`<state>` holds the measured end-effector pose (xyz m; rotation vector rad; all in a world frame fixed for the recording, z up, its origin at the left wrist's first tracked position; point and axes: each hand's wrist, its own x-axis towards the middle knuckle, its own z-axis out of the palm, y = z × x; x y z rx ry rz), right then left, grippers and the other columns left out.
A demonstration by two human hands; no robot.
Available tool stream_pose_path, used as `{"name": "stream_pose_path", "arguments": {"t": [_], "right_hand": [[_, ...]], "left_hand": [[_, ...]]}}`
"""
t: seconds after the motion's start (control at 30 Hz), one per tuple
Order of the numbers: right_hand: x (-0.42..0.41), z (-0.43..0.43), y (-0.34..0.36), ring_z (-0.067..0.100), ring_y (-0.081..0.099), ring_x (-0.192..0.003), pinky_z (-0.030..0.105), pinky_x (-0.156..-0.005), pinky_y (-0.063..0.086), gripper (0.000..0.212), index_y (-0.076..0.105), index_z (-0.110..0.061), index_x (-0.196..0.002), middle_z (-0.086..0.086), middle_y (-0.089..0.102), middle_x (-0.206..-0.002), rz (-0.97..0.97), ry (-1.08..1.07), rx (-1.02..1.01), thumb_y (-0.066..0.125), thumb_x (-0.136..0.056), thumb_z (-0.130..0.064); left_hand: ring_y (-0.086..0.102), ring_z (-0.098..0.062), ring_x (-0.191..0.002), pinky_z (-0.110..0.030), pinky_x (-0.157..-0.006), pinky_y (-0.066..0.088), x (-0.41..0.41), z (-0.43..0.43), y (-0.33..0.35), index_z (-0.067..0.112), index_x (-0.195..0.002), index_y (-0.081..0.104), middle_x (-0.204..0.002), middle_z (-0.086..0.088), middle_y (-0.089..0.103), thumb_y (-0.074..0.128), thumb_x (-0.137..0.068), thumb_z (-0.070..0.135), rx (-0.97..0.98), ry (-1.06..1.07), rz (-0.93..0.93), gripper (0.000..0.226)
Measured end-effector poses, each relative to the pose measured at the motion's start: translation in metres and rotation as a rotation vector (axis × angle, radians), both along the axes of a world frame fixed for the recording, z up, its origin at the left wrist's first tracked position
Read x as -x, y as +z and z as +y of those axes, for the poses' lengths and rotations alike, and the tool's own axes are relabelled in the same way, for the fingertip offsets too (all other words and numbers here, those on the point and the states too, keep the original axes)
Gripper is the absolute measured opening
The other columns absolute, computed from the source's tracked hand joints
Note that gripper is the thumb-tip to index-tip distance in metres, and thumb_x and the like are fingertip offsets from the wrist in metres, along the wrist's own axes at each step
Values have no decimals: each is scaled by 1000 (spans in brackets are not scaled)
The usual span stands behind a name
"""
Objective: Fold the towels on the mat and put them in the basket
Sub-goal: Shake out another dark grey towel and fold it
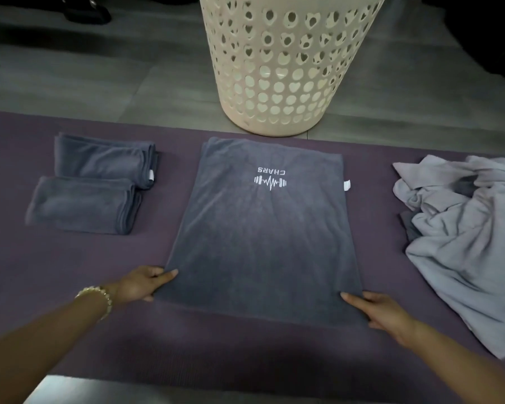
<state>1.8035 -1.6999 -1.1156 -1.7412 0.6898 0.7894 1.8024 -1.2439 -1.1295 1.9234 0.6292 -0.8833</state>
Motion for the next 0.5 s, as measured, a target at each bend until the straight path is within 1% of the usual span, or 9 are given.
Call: {"name": "stream_pose_path", "arguments": {"t": [0.07,0.13,0.2,0.27,0.3,0.33,0.4,0.43,0.5], "right_hand": [[7,-3,2,4,67,-71,14,-52,49,12,69,-14,-96,-4,73,-83,-15,7,19,68,-86,-20],[10,-8,4,1,67,-64,12,-49,47,5,68,-14,-91,-7,72,-78,-37,-10,22,67,-86,-17],[12,-13,3,5,69,-71,16,-55,50,8,69,-14,-91,-5,73,-81,-51,-4,39,69,-85,-19],[14,-15,-4,12,66,-76,21,-59,52,7,68,-10,-87,3,72,-87,-85,3,112,70,-84,-16],[15,-15,-7,15,63,-73,21,-58,53,7,66,-7,-83,9,69,-86,-118,-8,166,71,-83,-12],[16,-16,-11,19,61,-69,22,-57,55,10,65,-4,-79,14,67,-84,-163,-30,236,72,-81,-9],[17,-19,-18,27,62,-69,33,-68,58,18,65,-2,-77,15,67,-77,-249,10,424,77,-77,-15],[16,-20,-19,29,65,-73,38,-75,56,22,66,-5,-76,13,68,-75,-258,66,504,80,-75,-22],[15,-19,-14,30,66,-75,40,-77,55,31,67,-4,-74,14,69,-72,-223,147,553,81,-72,-31]], "left_hand": [[68,-13,-89,-27,-77,56,2,2,6,18,-100,70,-95,2,73,54,-91,43,11,10,-25,31],[69,-14,-90,-27,-77,55,3,7,10,17,-99,70,-96,0,74,55,-90,43,30,22,-55,32],[69,-18,-93,-31,-83,55,7,10,9,13,-100,71,-97,-3,74,57,-89,43,48,42,-59,34],[68,-18,-88,-29,-78,57,12,8,6,7,-98,71,-96,-6,73,59,-89,38,47,76,-66,35],[68,-18,-84,-29,-77,58,15,6,3,3,-94,71,-93,-8,72,61,-89,35,34,91,-88,33],[67,-20,-81,-32,-78,58,18,4,-1,1,-89,70,-88,-9,71,64,-88,31,-2,97,-134,31],[66,-23,-82,-38,-83,55,18,4,-8,5,-80,67,-82,-7,71,73,-81,29,-165,72,-268,25],[65,-23,-84,-36,-82,53,18,4,-9,8,-81,64,-83,-5,70,76,-77,31,-254,58,-317,26],[62,-19,-83,-27,-74,48,17,0,-5,11,-87,59,-85,-3,66,79,-72,39,-359,8,-326,37]]}}
